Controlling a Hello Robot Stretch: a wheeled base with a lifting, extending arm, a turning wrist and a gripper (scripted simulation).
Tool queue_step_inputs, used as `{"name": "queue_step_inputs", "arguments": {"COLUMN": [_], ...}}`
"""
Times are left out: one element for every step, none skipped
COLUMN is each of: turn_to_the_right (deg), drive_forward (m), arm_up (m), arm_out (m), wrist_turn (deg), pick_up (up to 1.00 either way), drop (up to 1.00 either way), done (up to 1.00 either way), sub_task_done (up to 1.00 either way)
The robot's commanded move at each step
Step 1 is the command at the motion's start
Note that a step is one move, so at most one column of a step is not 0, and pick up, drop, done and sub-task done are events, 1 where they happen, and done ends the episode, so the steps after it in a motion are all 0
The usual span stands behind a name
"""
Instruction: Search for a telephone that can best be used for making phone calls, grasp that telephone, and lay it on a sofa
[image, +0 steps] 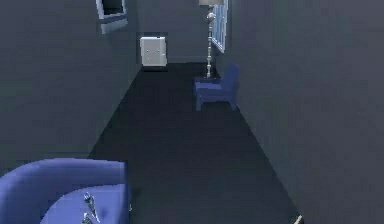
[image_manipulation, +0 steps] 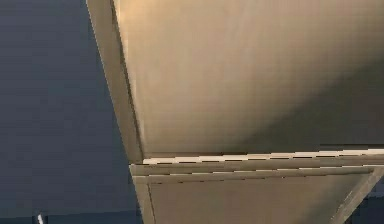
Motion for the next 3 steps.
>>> {"name": "queue_step_inputs", "arguments": {"turn_to_the_right": [-3.0, 0.0, 0.0], "drive_forward": [0.0, 1.0, 0.15], "arm_up": [0.0, 0.0, 0.0], "arm_out": [0.0, 0.0, 0.0], "wrist_turn": [0.0, 0.0, 0.0], "pick_up": [0.0, 0.0, 0.0], "drop": [0.0, 0.0, 0.0], "done": [0.0, 0.0, 0.0], "sub_task_done": [0.0, 0.0, 0.0]}}
